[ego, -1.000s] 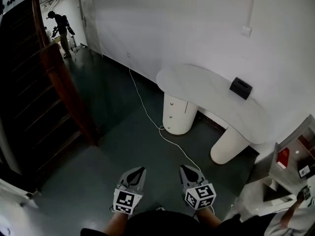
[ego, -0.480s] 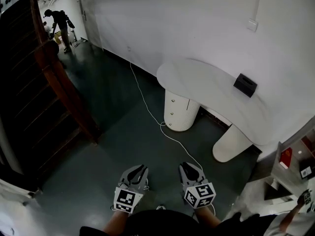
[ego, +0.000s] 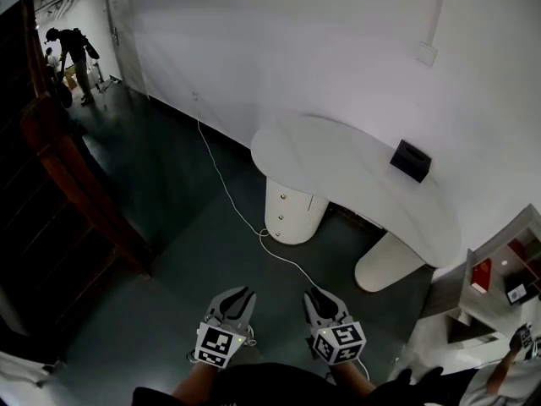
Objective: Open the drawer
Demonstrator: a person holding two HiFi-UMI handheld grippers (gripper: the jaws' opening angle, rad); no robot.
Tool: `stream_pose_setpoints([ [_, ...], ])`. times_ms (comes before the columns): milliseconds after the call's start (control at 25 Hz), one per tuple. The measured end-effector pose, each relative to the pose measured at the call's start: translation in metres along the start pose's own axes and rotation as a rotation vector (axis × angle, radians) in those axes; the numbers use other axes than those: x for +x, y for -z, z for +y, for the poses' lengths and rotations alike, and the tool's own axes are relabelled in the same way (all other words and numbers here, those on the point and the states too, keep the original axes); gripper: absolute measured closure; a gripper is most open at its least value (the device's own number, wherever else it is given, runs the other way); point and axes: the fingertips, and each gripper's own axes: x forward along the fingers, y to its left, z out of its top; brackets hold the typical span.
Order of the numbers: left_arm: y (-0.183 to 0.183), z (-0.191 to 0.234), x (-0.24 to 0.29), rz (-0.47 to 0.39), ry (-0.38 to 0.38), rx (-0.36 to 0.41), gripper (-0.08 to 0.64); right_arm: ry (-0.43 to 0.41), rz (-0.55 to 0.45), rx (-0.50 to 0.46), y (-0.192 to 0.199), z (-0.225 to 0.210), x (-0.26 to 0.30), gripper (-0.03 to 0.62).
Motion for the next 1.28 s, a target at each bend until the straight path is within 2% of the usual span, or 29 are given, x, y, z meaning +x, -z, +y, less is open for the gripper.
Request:
stream_pose_setpoints([
  [280,-0.007,0.077,0.041,0.005,0.053,0.015,0.505,0.075,-0.012,0.021,-0.024,-0.007,0.072,0.525],
  [520,-0.003,0.122,0.064,0.009,0.078,0.017,0.503,0.114,-0.011,0.04,-0.032,-0.008,0.115,0.525],
  [840,0.021,0.139,0.09,0.052,0.099,-0.032,0.503,0.127,0.028,0.063,-0.027,-0.019,0.148,0.525],
  [1280,0.055,0.151,0.165,0.12,0.07,-0.089,0.497,0.073,0.12,0.051,-0.016,-0.073,0.198,0.525],
])
